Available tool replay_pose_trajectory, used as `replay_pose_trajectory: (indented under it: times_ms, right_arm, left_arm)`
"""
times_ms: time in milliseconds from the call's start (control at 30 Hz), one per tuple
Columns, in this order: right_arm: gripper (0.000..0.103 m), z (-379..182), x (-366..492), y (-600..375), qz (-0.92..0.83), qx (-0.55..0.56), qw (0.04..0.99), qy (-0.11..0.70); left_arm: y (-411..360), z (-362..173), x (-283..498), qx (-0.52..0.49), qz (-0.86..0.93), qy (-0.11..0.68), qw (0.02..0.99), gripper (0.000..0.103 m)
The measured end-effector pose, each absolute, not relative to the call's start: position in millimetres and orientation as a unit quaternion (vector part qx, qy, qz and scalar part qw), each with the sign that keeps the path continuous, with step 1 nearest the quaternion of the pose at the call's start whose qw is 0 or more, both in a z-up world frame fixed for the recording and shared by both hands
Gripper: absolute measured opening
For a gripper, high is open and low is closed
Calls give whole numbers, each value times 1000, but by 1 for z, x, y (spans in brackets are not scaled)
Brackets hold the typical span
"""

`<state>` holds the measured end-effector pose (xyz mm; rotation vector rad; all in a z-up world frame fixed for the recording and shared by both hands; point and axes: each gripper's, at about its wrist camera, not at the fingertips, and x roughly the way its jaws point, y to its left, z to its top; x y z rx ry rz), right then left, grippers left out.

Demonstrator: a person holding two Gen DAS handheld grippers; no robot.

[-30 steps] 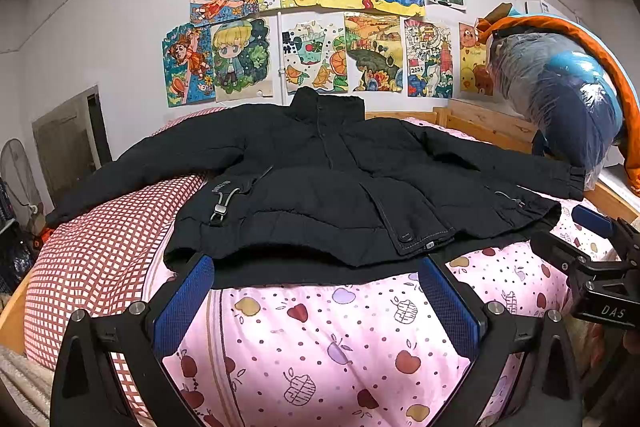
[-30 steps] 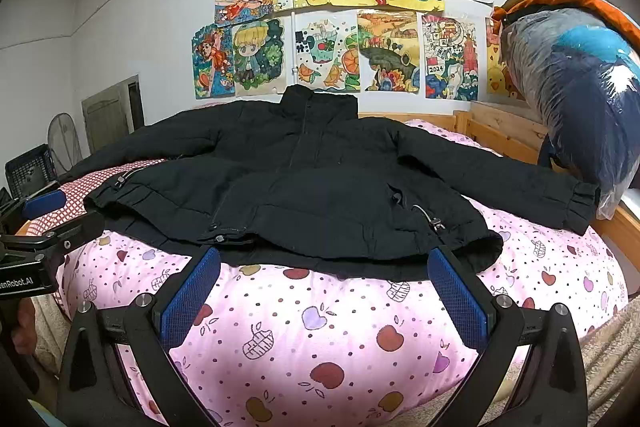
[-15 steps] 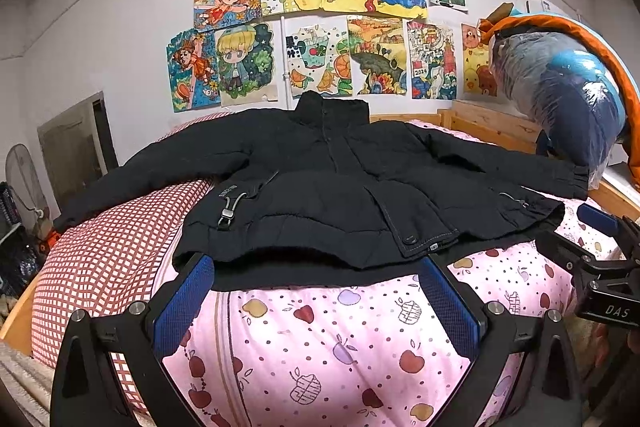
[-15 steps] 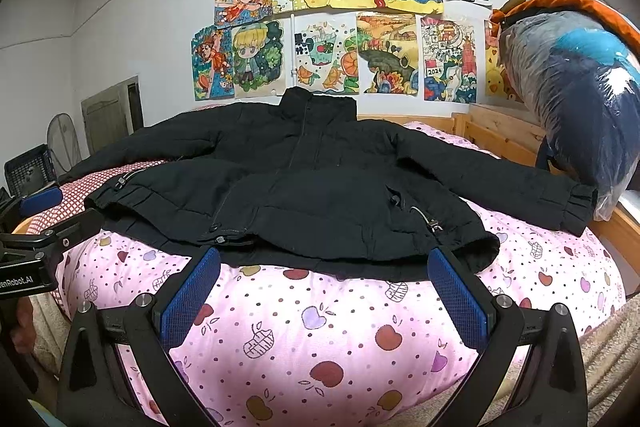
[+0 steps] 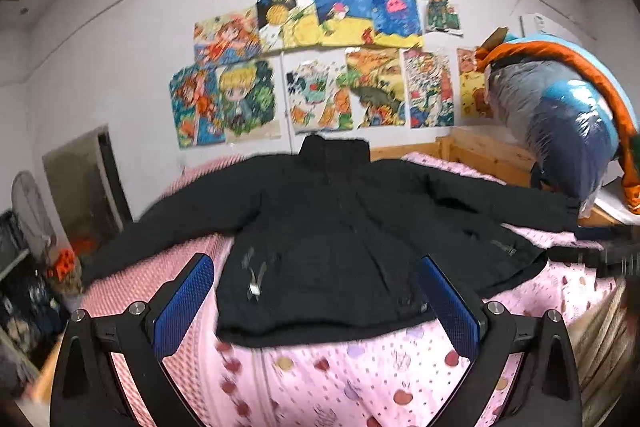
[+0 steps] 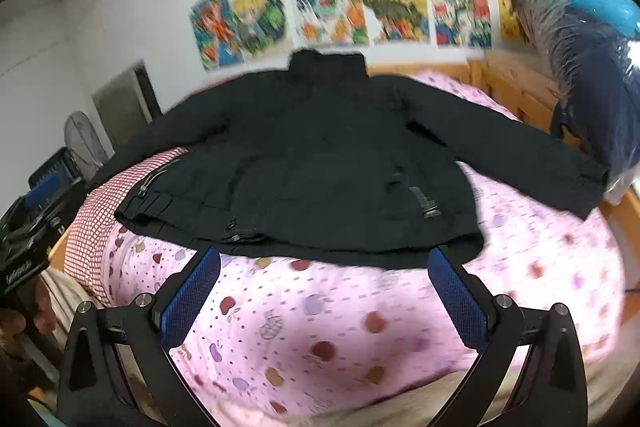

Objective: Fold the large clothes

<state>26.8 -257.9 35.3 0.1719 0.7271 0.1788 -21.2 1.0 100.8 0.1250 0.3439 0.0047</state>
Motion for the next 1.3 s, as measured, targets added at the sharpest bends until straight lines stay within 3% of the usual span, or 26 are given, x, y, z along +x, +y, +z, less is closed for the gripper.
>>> replay_pose_trajectory:
  times_ms: [233,600,1000,1300]
  right_arm:
    - [102,113,104,-313,17,98,892,440]
    - [102,176,199,-265,23,-68,923,377]
    - [102,134,260,-209,18,-185,928,324]
    - [102,60,301,-233,26,-154,917,367]
  left_arm:
    - [1,161,-2,82,10,188,979,103]
    - [-21,195,91,136,34,232,962,103]
    - [-46,146,213,183,-2,235,955,103]
    - [-67,81,314,181,-16,307,934,103]
